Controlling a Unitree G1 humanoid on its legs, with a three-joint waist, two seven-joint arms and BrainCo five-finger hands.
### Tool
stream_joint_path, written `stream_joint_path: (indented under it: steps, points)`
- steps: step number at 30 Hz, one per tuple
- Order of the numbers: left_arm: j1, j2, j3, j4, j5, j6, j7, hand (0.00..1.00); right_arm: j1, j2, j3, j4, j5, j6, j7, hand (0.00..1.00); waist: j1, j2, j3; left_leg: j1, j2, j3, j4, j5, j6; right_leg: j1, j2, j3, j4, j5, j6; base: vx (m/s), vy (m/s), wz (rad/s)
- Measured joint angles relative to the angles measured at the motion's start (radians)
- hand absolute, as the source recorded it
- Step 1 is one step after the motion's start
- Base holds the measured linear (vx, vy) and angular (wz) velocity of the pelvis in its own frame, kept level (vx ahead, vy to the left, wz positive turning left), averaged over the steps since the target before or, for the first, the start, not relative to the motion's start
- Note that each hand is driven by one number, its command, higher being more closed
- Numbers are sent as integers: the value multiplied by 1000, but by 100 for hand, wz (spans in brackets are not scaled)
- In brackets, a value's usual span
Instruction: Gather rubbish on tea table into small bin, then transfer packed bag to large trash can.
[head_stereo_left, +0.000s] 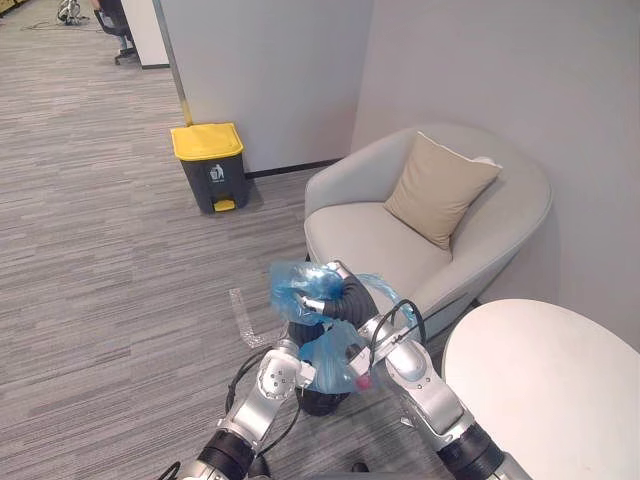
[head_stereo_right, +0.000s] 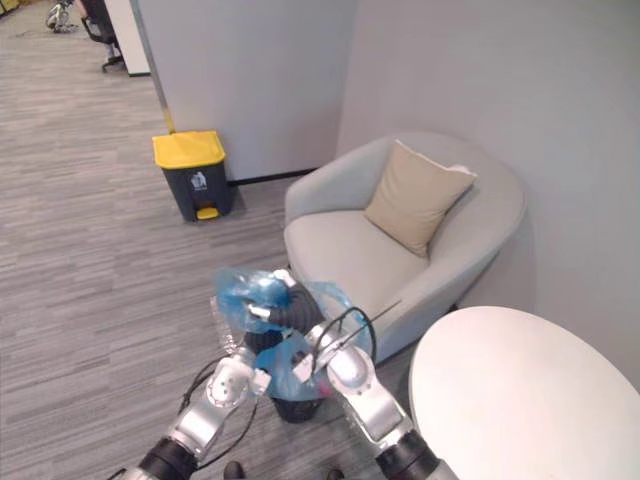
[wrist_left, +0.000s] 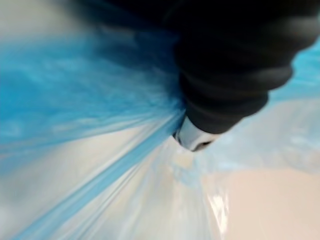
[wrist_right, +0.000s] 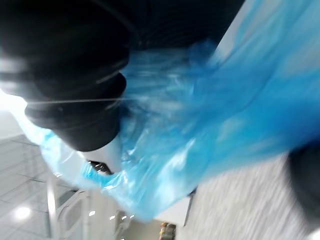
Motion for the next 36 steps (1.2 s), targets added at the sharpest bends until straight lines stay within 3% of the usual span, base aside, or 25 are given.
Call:
stream_joint_path:
  steps: [8, 10, 20, 25, 31, 32, 36]
  points:
    - [57, 8, 102, -43, -26, 1, 1, 100, 53, -30, -115, -10, -172, -10, -42, 0, 0, -15, -3, -2, 0, -12, 0, -1, -1, 3, -3, -12, 0, -7, -2, 12, -6, 4]
    - [75, 5, 145, -47, -43, 1, 0, 100, 71, -42, -164, -24, -231, -31, -62, 0, 3, -15, -3, -2, -5, -13, 0, -2, 0, 4, 0, -18, 2, -10, -2, 32, -17, 3]
    - [164, -3, 271, -78, -101, 1, 20, 100, 197, -12, -326, -40, -270, -56, -127, 0, 7, -13, -3, -2, -5, -27, 0, -6, -5, 12, -2, -32, 2, -12, -11, 27, -9, 4]
    - [182, -14, 340, 12, -114, 2, 19, 100, 220, 63, -383, 221, -267, -42, -130, 0, 6, -1, 4, 0, -9, -46, 0, -11, -1, 28, -5, -53, -1, -27, -5, 18, -9, 13]
    - [222, -29, 426, 191, -180, 15, 13, 100, 223, 104, -458, 613, -257, 31, -106, 0, 16, 23, 20, 1, -22, -52, 0, -23, 8, 36, -18, -59, -5, -37, -5, 63, 5, 5]
    - [246, -40, 464, 287, -214, 30, -5, 100, 219, 123, -489, 780, -218, 55, -100, 0, 23, 24, 22, 10, -26, -52, 0, -30, 0, 45, -20, -58, -5, -36, -5, 185, -17, 0]
    - [267, -49, 479, 334, -243, 41, -7, 100, 214, 133, -517, 822, -183, 64, -101, 0, 29, 34, 34, 45, -28, -40, 0, -46, 2, 73, -23, -53, -4, -47, -3, 104, -10, -8]
